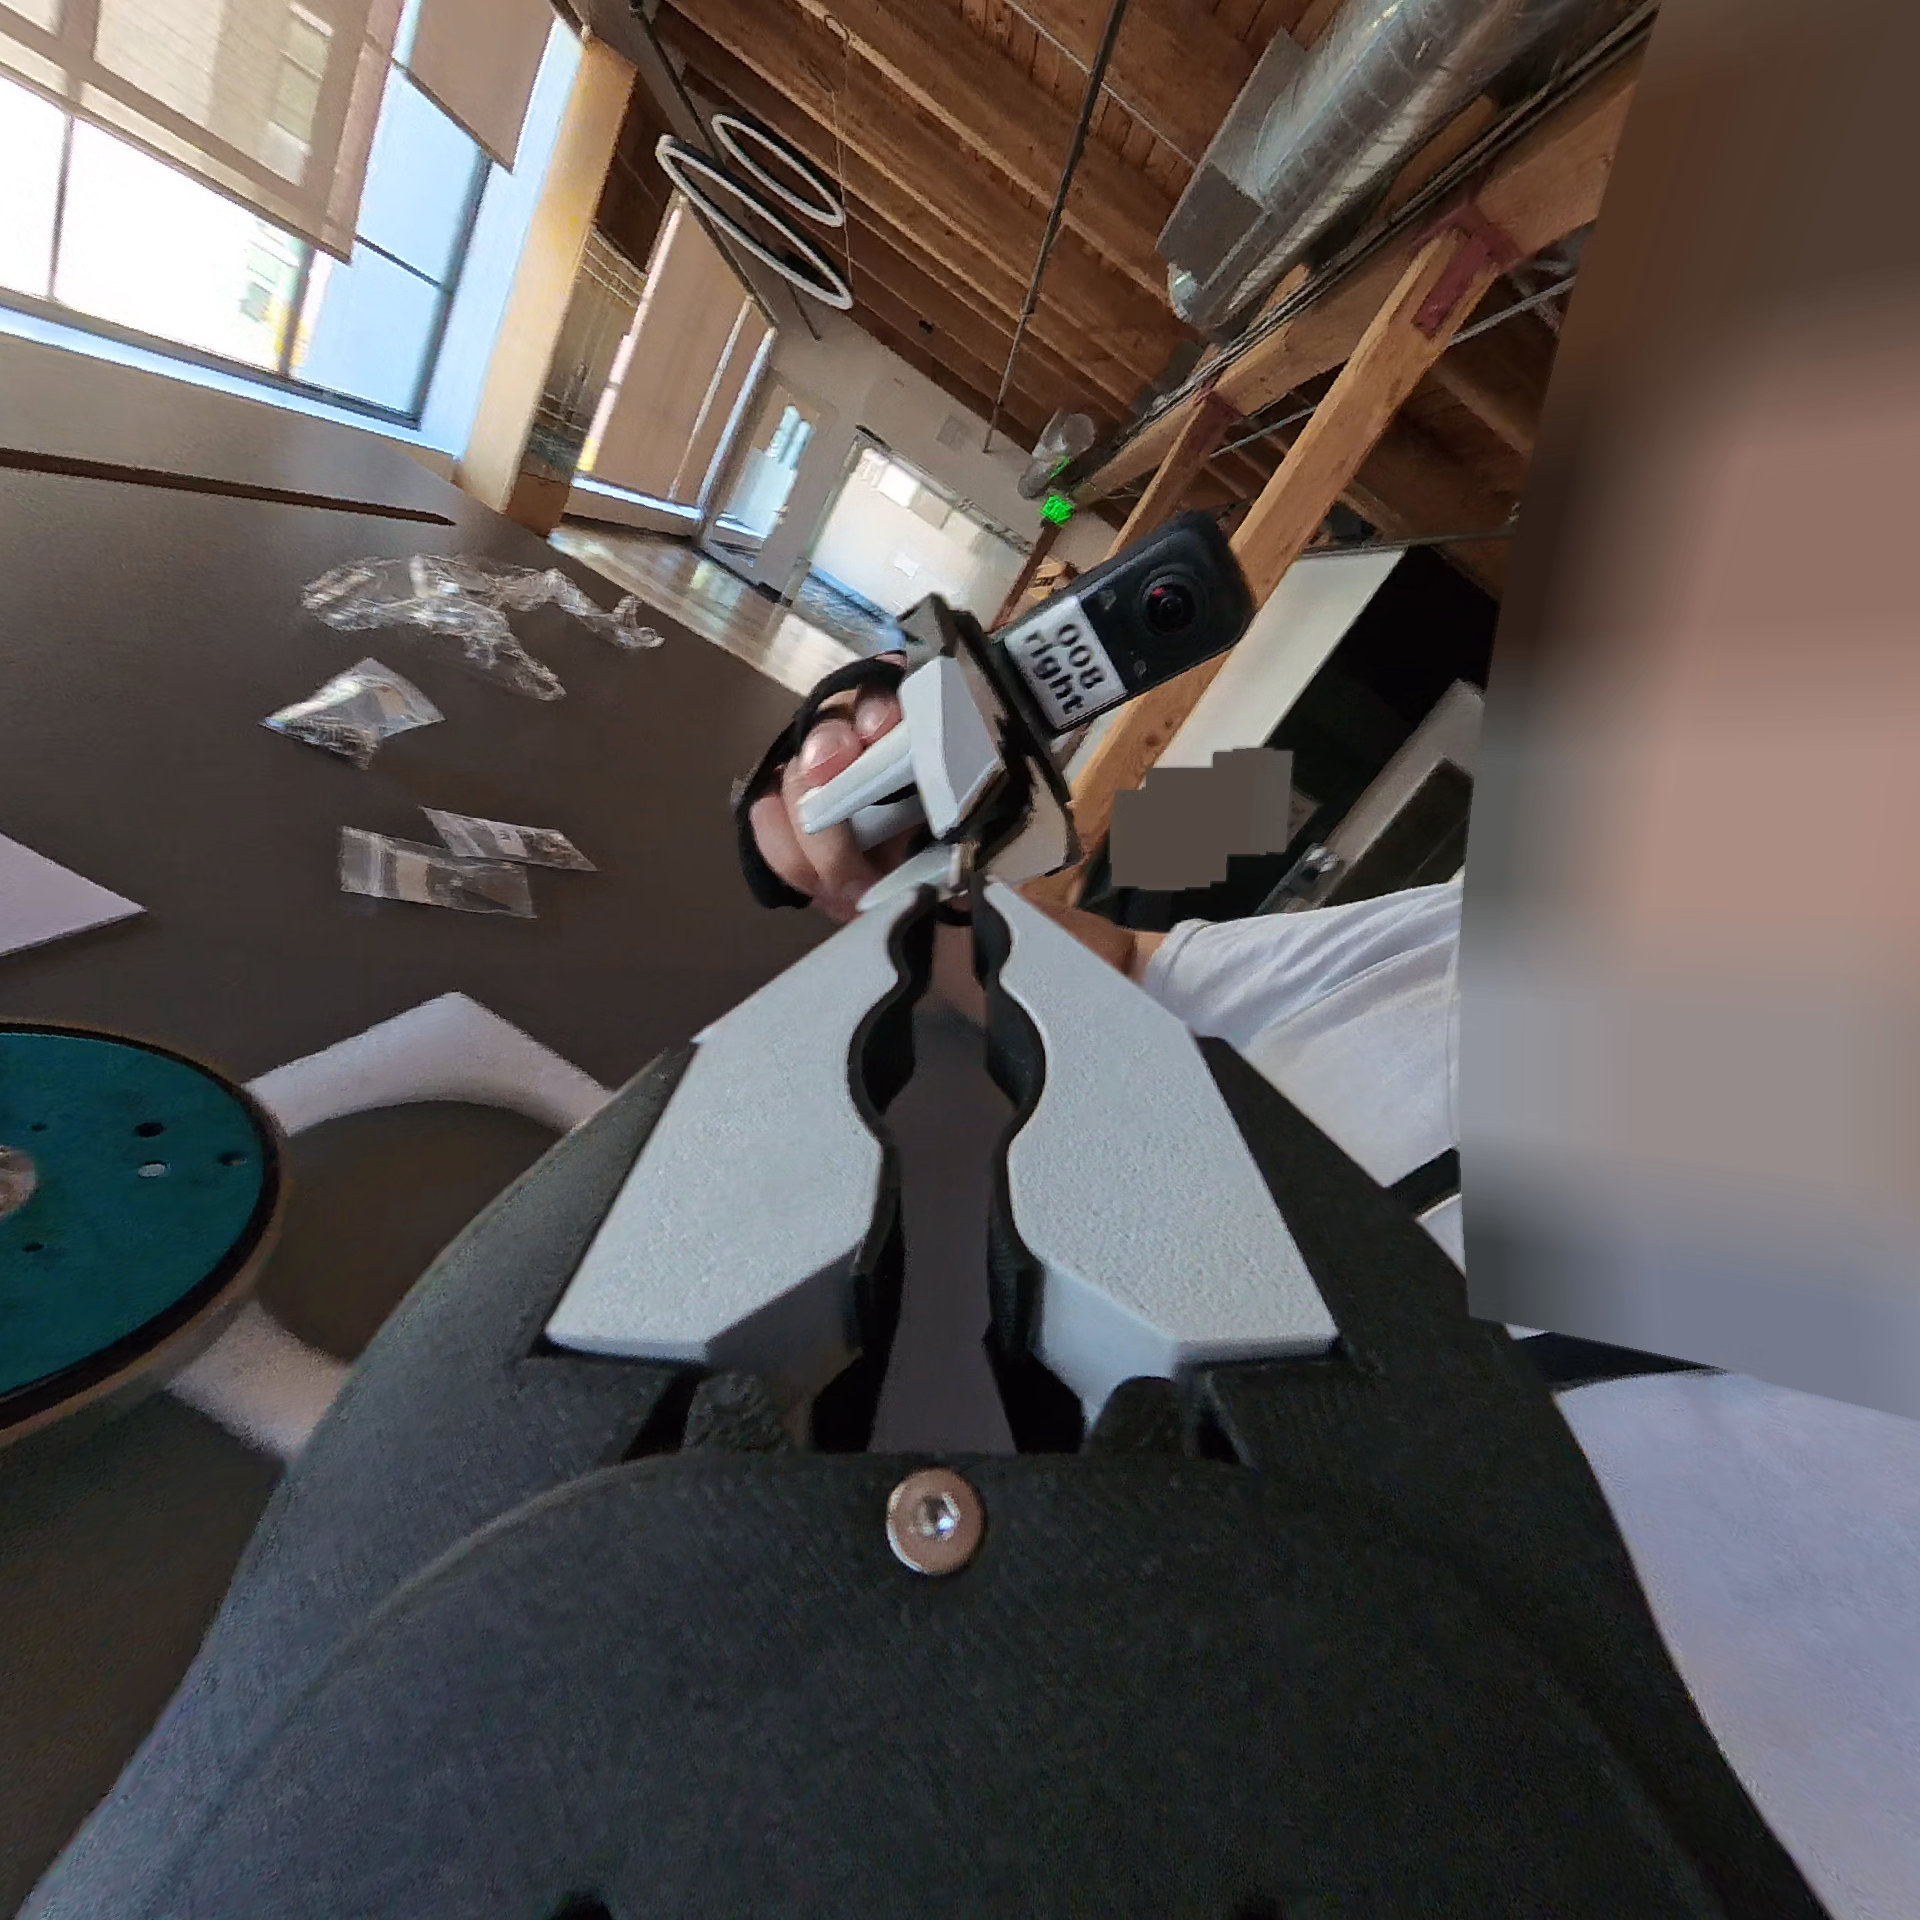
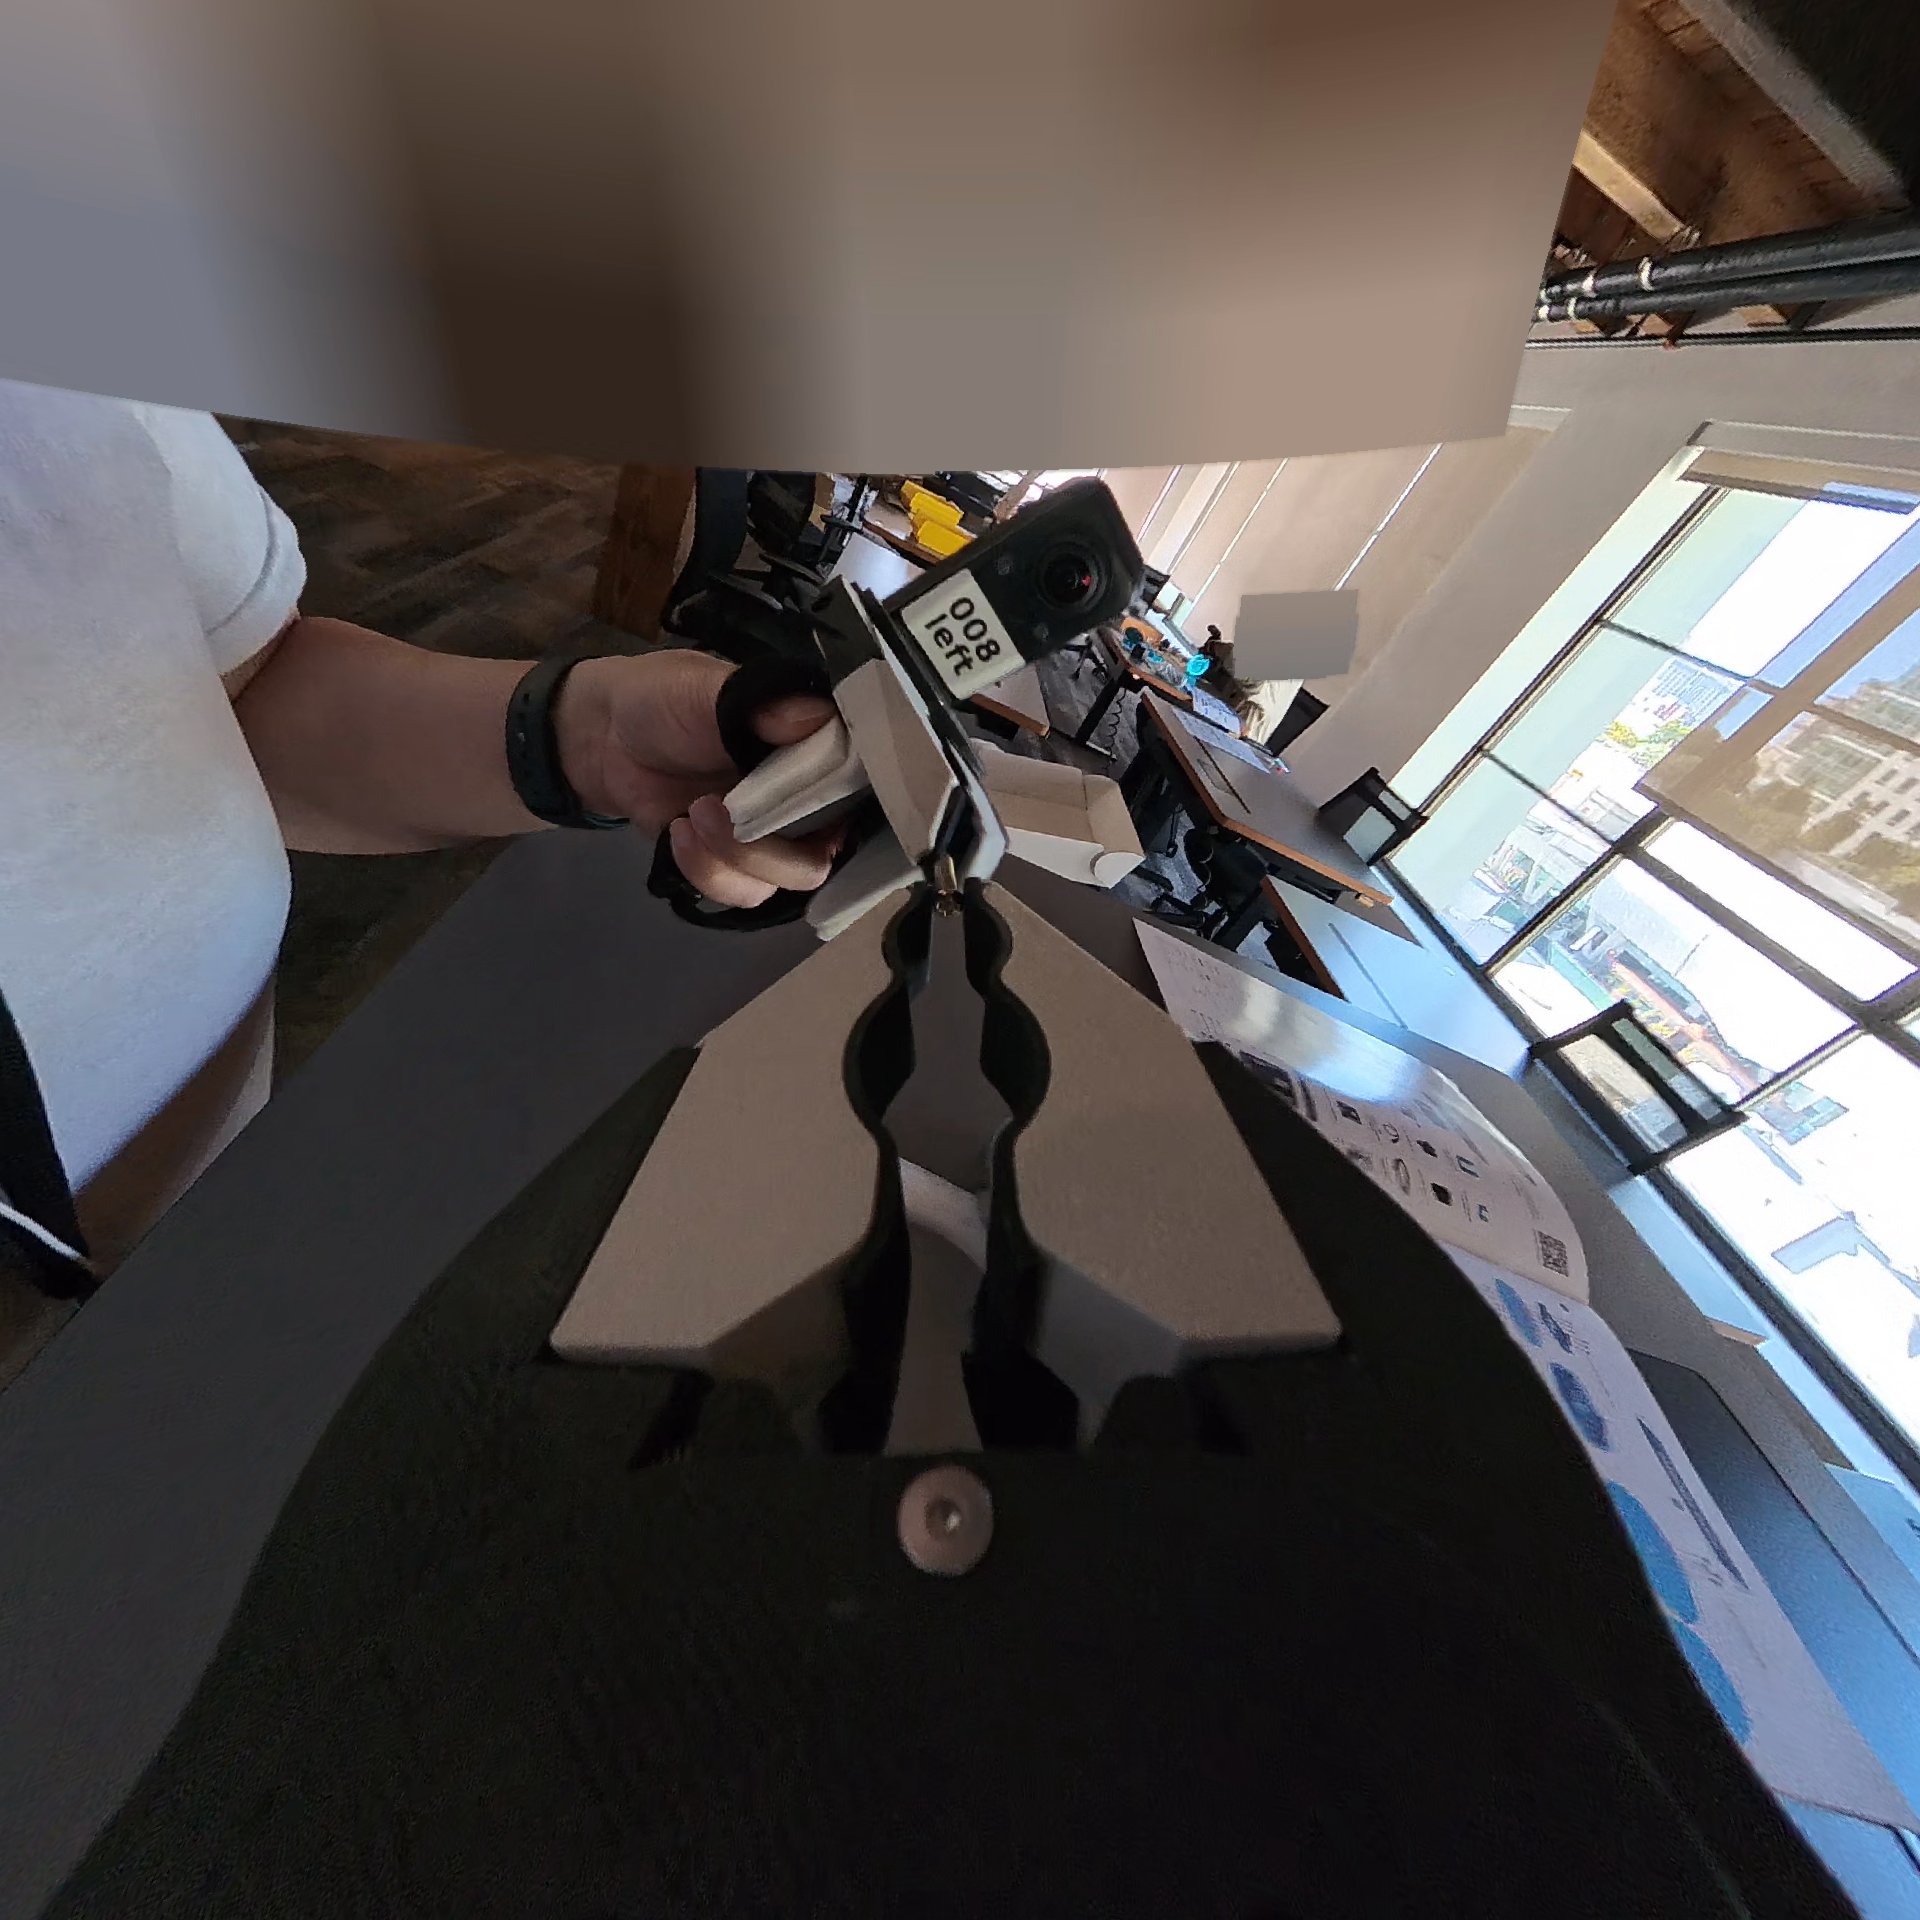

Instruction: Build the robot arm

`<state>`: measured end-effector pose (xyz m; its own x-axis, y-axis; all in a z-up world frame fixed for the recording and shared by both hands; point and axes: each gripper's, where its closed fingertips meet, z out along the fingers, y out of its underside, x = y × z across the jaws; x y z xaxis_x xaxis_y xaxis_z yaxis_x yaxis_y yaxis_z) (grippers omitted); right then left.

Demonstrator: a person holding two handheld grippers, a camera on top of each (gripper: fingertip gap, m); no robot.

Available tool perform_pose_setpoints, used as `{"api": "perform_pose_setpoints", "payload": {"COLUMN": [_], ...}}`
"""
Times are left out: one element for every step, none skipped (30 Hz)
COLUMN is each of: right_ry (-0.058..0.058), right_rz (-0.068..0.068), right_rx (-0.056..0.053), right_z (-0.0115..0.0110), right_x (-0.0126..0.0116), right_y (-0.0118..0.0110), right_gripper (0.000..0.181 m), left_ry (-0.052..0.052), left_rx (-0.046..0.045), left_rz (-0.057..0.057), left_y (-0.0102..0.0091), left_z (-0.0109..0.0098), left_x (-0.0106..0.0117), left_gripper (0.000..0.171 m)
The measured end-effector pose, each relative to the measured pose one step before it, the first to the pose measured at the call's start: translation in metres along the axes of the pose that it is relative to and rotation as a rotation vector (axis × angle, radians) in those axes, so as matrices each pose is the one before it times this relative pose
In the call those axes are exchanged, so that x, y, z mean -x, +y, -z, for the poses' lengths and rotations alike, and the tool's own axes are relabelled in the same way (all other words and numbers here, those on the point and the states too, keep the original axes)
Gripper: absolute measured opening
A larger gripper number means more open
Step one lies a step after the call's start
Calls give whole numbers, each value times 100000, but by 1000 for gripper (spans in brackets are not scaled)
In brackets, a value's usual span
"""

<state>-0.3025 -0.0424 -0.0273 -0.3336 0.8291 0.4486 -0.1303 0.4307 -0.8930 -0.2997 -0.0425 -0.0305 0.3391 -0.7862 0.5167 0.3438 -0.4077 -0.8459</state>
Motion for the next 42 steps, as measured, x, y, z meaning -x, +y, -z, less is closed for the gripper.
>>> {"api": "perform_pose_setpoints", "payload": {"right_ry": [2111,2693,2784,2830,2489,2590,1943,936,-28,216,1139,1004,601,622,642,600,423,200,115,210,106,17,-60,-245,-312,-272,-213,-122,-44,-170,-318,-431,-308,-372,-372,-373,-373,-535,-468,-177,-49,319], "right_rz": [1522,1181,335,-493,-717,-694,-1088,-1709,-1613,-616,609,1046,690,310,194,-72,-259,-311,-282,-182,-260,-437,-422,-250,-147,28,121,251,250,114,-174,-370,-312,-130,-99,-197,-214,-140,135,360,133,-416], "right_rx": [-155,672,692,-127,563,1413,965,356,368,925,703,298,470,474,142,-16,55,24,-128,145,308,170,126,228,337,410,478,460,454,397,234,292,333,284,496,624,547,644,799,771,725,885], "right_z": [380,577,730,780,699,553,377,228,138,102,132,134,87,63,43,37,15,24,23,11,-9,-27,-34,-70,-87,-85,-83,-77,-76,-68,-86,-81,-88,-96,-110,-109,-116,-102,-96,-100,-120,-140], "right_x": [-304,-507,-636,-719,-720,-761,-690,-522,-312,-233,-229,-131,-76,-100,-109,-124,-121,-90,-75,-90,-64,-40,-4,41,76,81,84,85,61,72,80,100,81,107,92,84,88,125,126,78,51,-31], "right_y": [-226,-151,-77,-29,270,543,502,305,190,210,176,80,71,73,45,31,47,55,42,77,97,101,81,103,102,91,91,89,82,82,62,74,111,101,135,147,144,149,166,157,148,197], "right_gripper": [4,4,4,4,4,4,4,4,4,4,3,4,4,4,4,4,4,4,4,4,4,4,4,4,3,4,3,3,3,4,3,4,4,4,4,4,3,4,4,4,4,4], "left_ry": [-6589,-10245,-11970,-12749,-10993,-5329,-256,2892,1802,257,-956,-3226,-4419,-3780,-3301,-3821,-3215,-1873,-1271,-1254,-691,-112,-804,-1883,-1307,-654,-675,-843,-1520,-2086,-2067,-1771,-1251,-711,-357,-142,-52,120,349,189,536,783], "left_rx": [1605,2857,3604,4950,8103,11866,12699,10552,7740,5370,3009,1217,381,643,1404,461,352,317,760,1551,2091,2279,1856,1301,607,-200,-111,82,110,-50,-269,-17,383,346,-79,-250,-229,-7,286,304,-515,-977], "left_rz": [-6153,-9732,-12811,-13926,-12626,-9436,-5949,-4886,-5414,-5468,-6086,-6854,-8094,-8032,-7596,-6604,-5654,-5329,-4534,-3715,-3331,-2765,-2073,-1211,-280,794,1179,414,-276,-511,-910,-771,113,873,1364,1898,2430,2568,2629,3094,3413,2820], "left_y": [-201,-266,-220,56,702,1444,1692,1418,1013,686,282,-57,-181,-117,6,-104,-67,-81,-90,-18,89,184,178,131,51,-60,-26,-15,-9,-4,-10,18,73,102,56,65,87,166,219,253,157,64], "left_z": [459,832,1036,881,359,-302,-794,-1027,-976,-746,-514,-345,-204,-154,-179,-183,-186,-191,-217,-253,-290,-305,-263,-241,-178,-128,-107,-84,-81,-123,-102,-60,-65,-53,-9,10,47,44,35,22,21,38], "left_x": [723,1217,1596,2033,2150,1533,773,179,109,11,-180,-197,-243,-428,-458,-289,-207,-268,-283,-223,-253,-263,-76,132,96,41,59,54,78,93,70,97,92,109,140,191,246,274,275,292,238,155], "left_gripper": [27,50,66,78,90,103,112,116,110,95,76,67,62,56,50,45,36,33,31,28,26,24,23,23,22,22,22,22,21,20,20,19,19,18,18,17,16,15,15,14,13,13]}}
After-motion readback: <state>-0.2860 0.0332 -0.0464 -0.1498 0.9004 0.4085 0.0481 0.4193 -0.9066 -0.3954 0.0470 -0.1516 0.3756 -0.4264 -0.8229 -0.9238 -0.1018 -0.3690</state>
